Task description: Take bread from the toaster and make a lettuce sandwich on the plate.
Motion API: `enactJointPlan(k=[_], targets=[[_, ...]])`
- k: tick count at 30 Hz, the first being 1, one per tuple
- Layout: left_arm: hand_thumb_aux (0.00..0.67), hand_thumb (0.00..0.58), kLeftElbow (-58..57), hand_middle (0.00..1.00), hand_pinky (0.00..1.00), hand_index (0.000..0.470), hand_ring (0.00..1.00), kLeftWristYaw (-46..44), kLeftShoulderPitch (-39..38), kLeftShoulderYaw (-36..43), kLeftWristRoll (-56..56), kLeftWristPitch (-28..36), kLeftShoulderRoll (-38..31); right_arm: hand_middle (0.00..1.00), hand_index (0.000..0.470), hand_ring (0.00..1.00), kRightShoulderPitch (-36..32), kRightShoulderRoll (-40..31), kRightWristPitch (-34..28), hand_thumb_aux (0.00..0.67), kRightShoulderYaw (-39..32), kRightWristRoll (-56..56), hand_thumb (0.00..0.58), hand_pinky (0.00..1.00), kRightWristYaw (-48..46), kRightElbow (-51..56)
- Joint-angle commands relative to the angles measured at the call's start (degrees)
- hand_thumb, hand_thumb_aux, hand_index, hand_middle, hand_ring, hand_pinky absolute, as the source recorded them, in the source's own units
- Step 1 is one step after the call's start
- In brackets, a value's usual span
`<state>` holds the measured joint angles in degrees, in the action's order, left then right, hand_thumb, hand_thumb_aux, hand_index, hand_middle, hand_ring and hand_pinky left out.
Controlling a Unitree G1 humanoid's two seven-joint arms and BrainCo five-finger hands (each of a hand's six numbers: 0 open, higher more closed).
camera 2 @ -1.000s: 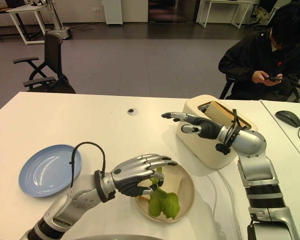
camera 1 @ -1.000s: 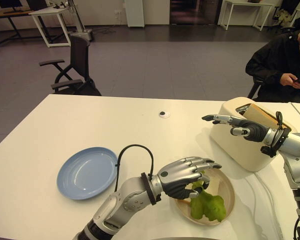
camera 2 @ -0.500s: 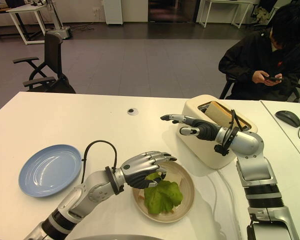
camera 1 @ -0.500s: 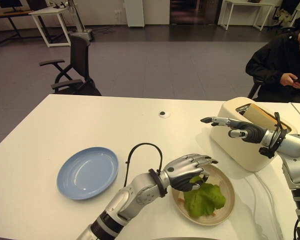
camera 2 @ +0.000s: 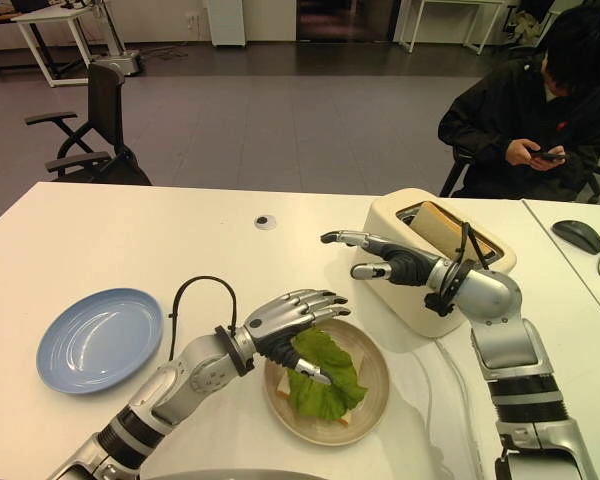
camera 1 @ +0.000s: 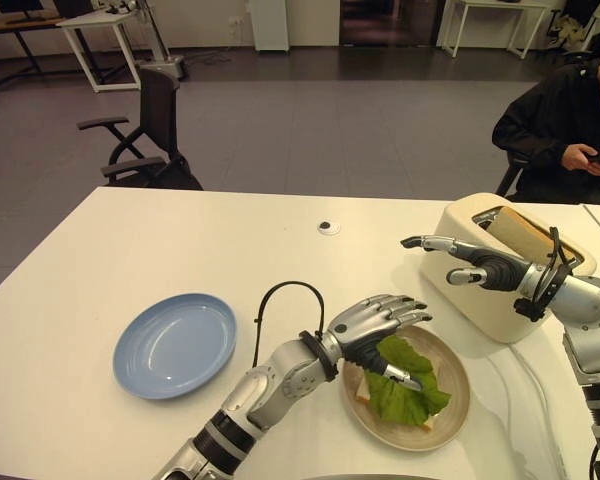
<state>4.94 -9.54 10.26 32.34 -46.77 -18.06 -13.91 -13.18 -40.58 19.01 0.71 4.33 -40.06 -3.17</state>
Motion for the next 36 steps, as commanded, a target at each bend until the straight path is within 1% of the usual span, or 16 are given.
enactJointPlan(k=[1, 5, 7, 9, 12, 17, 18, 19, 20, 21, 22, 28, 33, 34, 36], targets=[[0.000, 0.000, 1.4, 0.00, 0.00, 0.000, 0.00, 1.3, 0.3, -2.1, 1.2, 0.5, 0.0, 0.00, 0.000, 0.00, 2.2, -1.3, 1.1, 0.000, 4.8, 6.3, 0.000, 0.00, 7.0, -4.2], [0.000, 0.000, 4.0, 0.00, 0.00, 0.000, 0.00, 2.7, -1.6, -6.0, 4.9, -0.1, -1.4, 0.00, 0.000, 0.00, 4.4, -3.0, 0.5, 0.000, 12.1, 11.3, 0.000, 0.00, 13.8, -7.1], [0.000, 0.000, 5.7, 0.00, 0.00, 0.000, 0.00, 3.6, -3.6, -9.0, 10.6, -1.6, -1.4, 0.00, 0.000, 0.00, 6.9, -5.4, -2.0, 0.000, 15.6, 18.3, 0.000, 0.00, 18.6, -4.3], [0.000, 0.000, 7.0, 0.00, 0.00, 0.000, 0.00, 4.2, -5.8, -12.2, 18.4, -3.4, -0.8, 0.00, 0.000, 0.00, 9.0, -7.5, -4.1, 0.000, 17.4, 23.0, 0.000, 0.00, 22.9, 2.0], [0.000, 0.000, 8.1, 0.00, 0.00, 0.000, 0.00, 3.8, -7.8, -15.7, 26.5, -5.0, -0.7, 0.00, 0.000, 0.00, 8.8, -8.9, -5.3, 0.000, 17.5, 25.1, 0.000, 0.00, 26.7, 7.8], [0.000, 0.000, 7.5, 0.00, 0.00, 0.000, 0.00, 2.5, -9.4, -18.6, 31.0, -5.9, -1.7, 0.00, 0.000, 0.00, 7.7, -8.9, -4.9, 0.000, 14.4, 23.6, 0.000, 0.00, 26.4, 11.3], [0.000, 0.000, 7.5, 0.00, 0.00, 0.000, 0.00, 2.4, -9.6, -18.9, 31.2, -6.0, -1.8, 0.00, 0.192, 0.00, 7.6, -9.0, -5.2, 0.273, 13.9, 23.2, 0.377, 0.00, 25.9, 11.8], [0.000, 0.000, 7.5, 0.00, 0.00, 0.000, 0.00, 2.1, -9.9, -19.2, 31.3, -6.1, -1.9, 0.00, 0.282, 0.00, 7.7, -9.0, -5.3, 0.402, 13.5, 22.7, 0.487, 0.00, 25.3, 12.2], [0.000, 0.000, 7.5, 0.00, 0.00, 0.000, 0.00, 2.0, -10.1, -19.4, 31.3, -6.3, -1.9, 0.00, 0.341, 0.00, 7.8, -9.0, -5.1, 0.486, 13.1, 22.0, 0.536, 0.00, 24.8, 12.3], [0.000, 0.000, 7.6, 0.00, 0.00, 0.000, 0.00, 1.9, -10.4, -19.6, 31.3, -6.3, -2.0, 0.00, 0.413, 0.00, 7.8, -8.7, -5.0, 0.589, 12.7, 21.2, 0.571, 0.00, 24.2, 11.9], [0.000, 0.000, 7.6, 0.00, 0.00, 0.000, 0.00, 1.8, -10.6, -19.8, 31.4, -6.4, -2.0, 0.00, 0.470, 0.00, 7.7, -8.6, -4.7, 0.670, 12.4, 20.4, 0.580, 0.00, 23.8, 11.4], [0.000, 0.000, 5.7, 0.00, 0.00, 0.000, 0.00, 1.8, -10.9, -19.9, 30.5, -6.8, -2.2, 0.00, 0.470, 0.00, 6.1, -7.4, -4.2, 0.670, 12.7, 14.6, 0.580, 0.00, 23.3, 10.2], [0.000, 0.000, 2.5, 0.00, 0.00, 0.000, 0.00, 2.8, -10.6, -20.5, 29.1, -7.8, -2.7, 0.00, 0.470, 0.00, 1.1, -7.3, -6.4, 0.670, 15.6, 8.1, 0.580, 0.00, 23.1, 12.9], [0.000, 0.000, 2.1, 0.00, 0.00, 0.000, 0.00, 3.0, -10.5, -20.8, 28.9, -8.0, -2.9, 0.00, 0.470, 0.00, -0.2, -7.5, -7.2, 0.670, 17.0, 4.2, 0.580, 0.00, 21.0, 13.1], [0.000, 0.000, 2.3, 0.00, 0.00, 0.000, 0.00, 3.5, -10.3, -21.9, 28.1, -8.7, -3.8, 0.00, 0.470, 0.00, -1.8, -8.9, -10.4, 0.670, 21.3, -8.0, 0.580, 0.00, 13.2, 10.2]])
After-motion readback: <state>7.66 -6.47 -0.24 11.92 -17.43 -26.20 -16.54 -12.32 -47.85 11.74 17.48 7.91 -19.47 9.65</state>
